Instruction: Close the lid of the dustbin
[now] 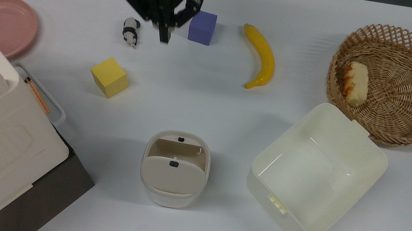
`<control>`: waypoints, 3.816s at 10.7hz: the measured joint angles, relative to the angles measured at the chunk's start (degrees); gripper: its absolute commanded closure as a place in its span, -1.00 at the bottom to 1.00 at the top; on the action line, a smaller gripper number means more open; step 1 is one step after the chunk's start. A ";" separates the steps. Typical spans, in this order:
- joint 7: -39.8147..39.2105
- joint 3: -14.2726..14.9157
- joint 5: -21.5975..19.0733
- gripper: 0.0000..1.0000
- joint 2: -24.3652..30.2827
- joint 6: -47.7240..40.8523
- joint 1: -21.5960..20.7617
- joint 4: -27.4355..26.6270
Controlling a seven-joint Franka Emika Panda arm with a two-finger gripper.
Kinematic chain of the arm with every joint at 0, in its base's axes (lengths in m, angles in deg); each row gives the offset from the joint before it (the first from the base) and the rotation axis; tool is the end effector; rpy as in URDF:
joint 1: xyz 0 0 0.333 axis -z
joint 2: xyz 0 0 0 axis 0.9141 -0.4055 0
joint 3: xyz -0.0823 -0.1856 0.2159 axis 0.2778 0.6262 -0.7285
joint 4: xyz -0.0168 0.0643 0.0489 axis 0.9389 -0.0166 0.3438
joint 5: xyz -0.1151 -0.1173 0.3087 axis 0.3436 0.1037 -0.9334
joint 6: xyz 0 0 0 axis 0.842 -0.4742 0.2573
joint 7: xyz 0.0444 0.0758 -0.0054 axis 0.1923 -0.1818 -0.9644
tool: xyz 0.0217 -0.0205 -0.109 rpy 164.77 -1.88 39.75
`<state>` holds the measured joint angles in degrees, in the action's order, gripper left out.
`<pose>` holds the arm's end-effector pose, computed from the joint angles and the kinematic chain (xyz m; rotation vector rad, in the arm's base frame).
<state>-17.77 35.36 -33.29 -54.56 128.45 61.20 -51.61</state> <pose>0.5982 0.0092 0.5679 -3.0308 0.1132 -0.3714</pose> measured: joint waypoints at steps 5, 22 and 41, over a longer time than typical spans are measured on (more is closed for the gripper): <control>9.26 -0.10 0.43 1.00 -7.41 30.35 -2.82 -0.12; 18.08 10.12 4.97 1.00 -21.46 31.17 -12.49 8.01; 3.13 -0.60 3.66 -1.00 -2.03 -4.93 -3.76 -0.43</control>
<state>-14.65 34.76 -29.63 -56.59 123.51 57.44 -52.04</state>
